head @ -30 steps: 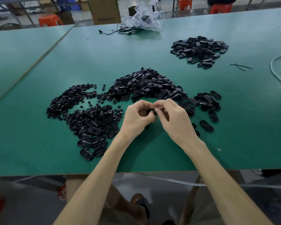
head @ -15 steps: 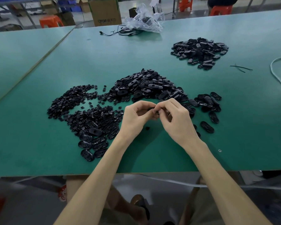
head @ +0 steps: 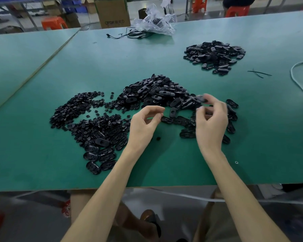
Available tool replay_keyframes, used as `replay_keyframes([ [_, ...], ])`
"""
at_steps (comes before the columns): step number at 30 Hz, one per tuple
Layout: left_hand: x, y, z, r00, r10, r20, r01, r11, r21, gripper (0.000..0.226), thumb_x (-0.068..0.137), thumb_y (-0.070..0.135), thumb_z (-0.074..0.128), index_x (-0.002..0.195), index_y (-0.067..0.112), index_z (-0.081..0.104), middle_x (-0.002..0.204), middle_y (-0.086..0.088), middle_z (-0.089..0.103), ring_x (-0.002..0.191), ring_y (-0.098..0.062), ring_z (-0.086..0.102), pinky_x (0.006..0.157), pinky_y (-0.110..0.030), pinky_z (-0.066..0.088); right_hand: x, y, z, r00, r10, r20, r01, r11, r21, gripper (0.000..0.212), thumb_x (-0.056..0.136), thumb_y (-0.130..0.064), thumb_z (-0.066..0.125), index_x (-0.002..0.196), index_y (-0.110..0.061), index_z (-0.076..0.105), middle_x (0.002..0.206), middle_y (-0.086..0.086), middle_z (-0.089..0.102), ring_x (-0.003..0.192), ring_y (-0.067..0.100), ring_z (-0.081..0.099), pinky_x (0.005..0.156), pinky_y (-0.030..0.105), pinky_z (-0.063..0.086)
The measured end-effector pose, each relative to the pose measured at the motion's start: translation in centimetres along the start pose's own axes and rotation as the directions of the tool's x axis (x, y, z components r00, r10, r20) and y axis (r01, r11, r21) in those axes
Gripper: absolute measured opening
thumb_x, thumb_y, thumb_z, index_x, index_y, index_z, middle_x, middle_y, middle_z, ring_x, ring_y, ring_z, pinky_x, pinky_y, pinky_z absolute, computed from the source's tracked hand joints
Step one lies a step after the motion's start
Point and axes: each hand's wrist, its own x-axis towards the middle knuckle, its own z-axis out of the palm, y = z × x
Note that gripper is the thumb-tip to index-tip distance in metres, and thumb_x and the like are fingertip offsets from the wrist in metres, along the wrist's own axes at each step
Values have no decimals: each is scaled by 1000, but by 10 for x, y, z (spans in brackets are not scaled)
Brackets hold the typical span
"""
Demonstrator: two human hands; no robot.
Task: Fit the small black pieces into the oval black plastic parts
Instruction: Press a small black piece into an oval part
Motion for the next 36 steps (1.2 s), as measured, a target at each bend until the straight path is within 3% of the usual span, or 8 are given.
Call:
replay_keyframes([
  [3, 0, 0, 1, 1000, -2, -6, 2, 999, 55, 20, 98, 1, 66, 106, 17, 76, 101, 7, 77, 96, -13, 72, 93, -38, 60, 6, 6, -2, 982, 176, -63, -175, 984, 9, 45, 101, -2, 53, 145, -10, 49, 131, 1, 40, 88, -11, 57, 76, 12, 50],
  [9, 1, 0, 2, 1000, -9, -9, 10, 992, 124, 24, 98, -3, 64, 104, 17, 76, 101, 8, 77, 94, -7, 70, 89, -25, 57, 9, 9, -4, 951, 304, -64, -302, 953, 32, 61, 98, 3, 52, 155, -8, 35, 141, 1, 27, 113, 3, 54, 90, 39, 58],
  [15, 2, 0, 1, 1000, 0, -28, 4, 989, 145, 22, 98, -1, 65, 104, 17, 76, 101, 9, 76, 95, -8, 70, 88, -23, 55, 5, 8, -1, 992, 124, -30, -125, 991, -41, 39, 97, 2, 59, 134, -13, 57, 130, 1, 38, 113, 13, 53, 88, 17, 51],
  [18, 2, 1, 0, 999, 2, -55, 7, 987, 160, 23, 98, -3, 64, 104, 16, 76, 102, 8, 76, 96, -8, 69, 89, -27, 56, 2, 11, 3, 977, -43, 208, 99, 959, -266, 17, 96, -14, 71, 112, -20, 72, 114, -2, 60, 116, 20, 50, 104, 32, 42],
  [23, 0, 4, 3, 993, 114, 36, -119, 912, 393, 28, 98, -1, 63, 117, 16, 73, 117, 6, 70, 113, -9, 60, 100, -25, 45, -7, 12, 13, 867, -149, 475, 376, 821, -430, 21, 94, -35, 76, 111, -23, 75, 113, -7, 64, 118, 20, 47, 91, 27, 20],
  [26, 0, 2, 8, 986, 100, 131, -159, 788, 594, 27, 101, 18, 66, 127, 22, 71, 126, 6, 63, 124, -14, 47, 101, -27, 26, -7, 13, 13, 848, -153, 507, 414, 789, -455, 26, 95, -34, 75, 117, -22, 75, 116, -5, 64, 120, 23, 48, 92, 29, 21],
  [29, -1, 1, 9, 989, 95, 116, -147, 756, 637, 18, 101, 28, 66, 116, 26, 75, 113, 9, 62, 113, -13, 44, 90, -27, 19, -6, 13, 12, 833, -145, 533, 428, 780, -457, 25, 95, -31, 74, 119, -22, 75, 116, -5, 64, 120, 22, 46, 93, 28, 21],
  [36, -1, 2, 8, 992, 84, 90, -117, 870, 480, 11, 103, 22, 64, 103, 24, 75, 93, 17, 66, 100, -12, 54, 101, -40, 37, -5, 11, 11, 839, -168, 518, 390, 848, -358, 11, 97, -21, 72, 107, -23, 77, 106, -8, 68, 112, 19, 49, 89, 28, 20],
])
